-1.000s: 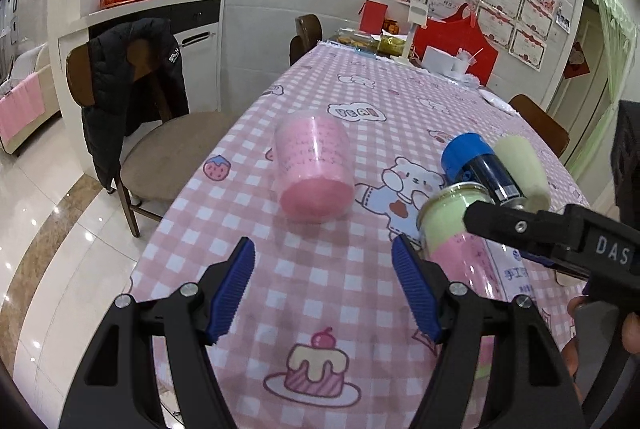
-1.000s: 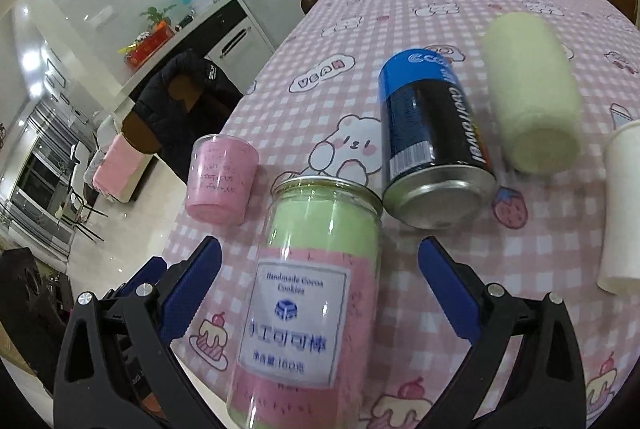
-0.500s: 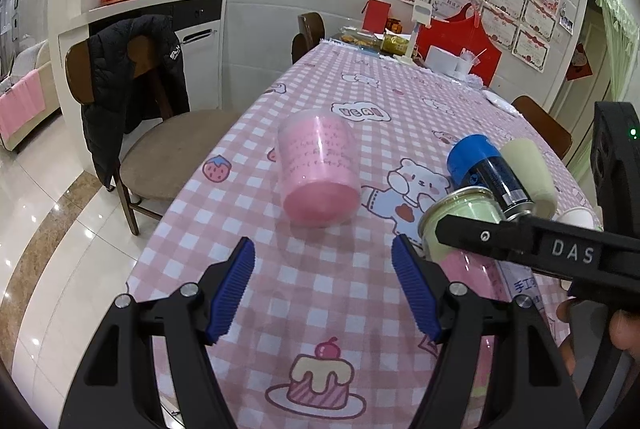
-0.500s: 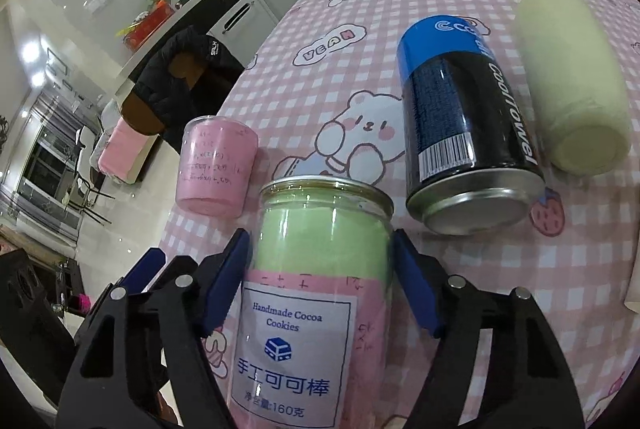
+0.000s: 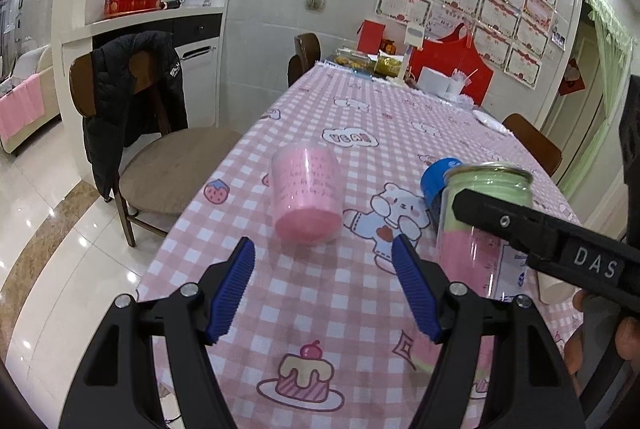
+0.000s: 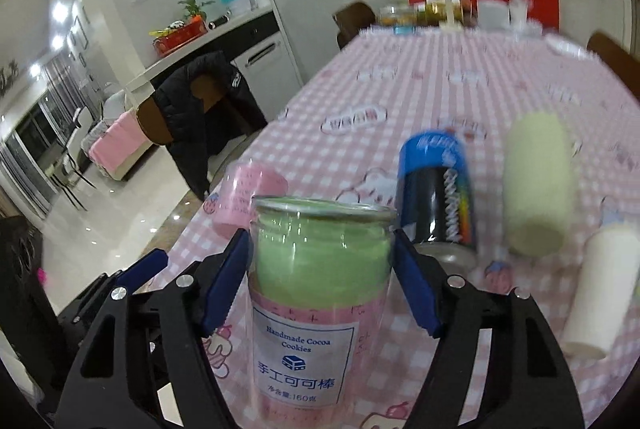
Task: Flip cup upside down
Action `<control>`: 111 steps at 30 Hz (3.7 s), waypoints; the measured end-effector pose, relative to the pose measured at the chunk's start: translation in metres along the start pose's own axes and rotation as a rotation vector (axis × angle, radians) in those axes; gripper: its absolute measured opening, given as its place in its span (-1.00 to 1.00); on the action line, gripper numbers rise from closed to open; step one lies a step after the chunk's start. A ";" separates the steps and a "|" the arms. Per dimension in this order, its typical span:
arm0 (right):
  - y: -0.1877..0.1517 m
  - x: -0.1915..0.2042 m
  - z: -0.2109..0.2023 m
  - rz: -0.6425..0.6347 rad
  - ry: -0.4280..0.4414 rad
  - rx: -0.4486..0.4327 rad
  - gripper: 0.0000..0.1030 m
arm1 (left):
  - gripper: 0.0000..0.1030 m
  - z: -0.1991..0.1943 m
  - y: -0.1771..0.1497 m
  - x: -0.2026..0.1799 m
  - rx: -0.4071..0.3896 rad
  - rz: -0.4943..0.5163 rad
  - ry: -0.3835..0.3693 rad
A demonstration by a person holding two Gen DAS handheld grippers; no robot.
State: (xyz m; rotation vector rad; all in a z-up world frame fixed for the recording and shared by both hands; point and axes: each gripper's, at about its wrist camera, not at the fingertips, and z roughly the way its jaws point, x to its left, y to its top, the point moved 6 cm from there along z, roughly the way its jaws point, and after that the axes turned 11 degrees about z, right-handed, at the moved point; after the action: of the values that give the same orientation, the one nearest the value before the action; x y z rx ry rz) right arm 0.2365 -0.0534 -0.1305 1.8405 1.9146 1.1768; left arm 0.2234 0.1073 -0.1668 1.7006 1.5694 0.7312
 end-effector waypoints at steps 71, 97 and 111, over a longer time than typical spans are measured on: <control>-0.043 -0.009 -0.182 -0.147 -0.145 -0.538 0.85 | 0.64 -0.172 0.021 -0.075 -0.336 0.218 0.135; -0.059 -0.017 -0.202 -0.139 -0.151 -0.609 0.85 | 0.72 -0.197 0.021 -0.105 -0.449 0.255 0.167; -0.063 -0.019 -0.209 -0.136 -0.171 -0.629 0.85 | 0.71 -0.201 0.017 -0.109 -0.479 0.263 0.163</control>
State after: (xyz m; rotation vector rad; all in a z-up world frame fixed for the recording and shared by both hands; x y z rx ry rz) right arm 0.0564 -0.1425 -0.0442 1.3952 1.3392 1.3275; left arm 0.0628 0.0222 -0.0277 1.5227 1.1549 1.2923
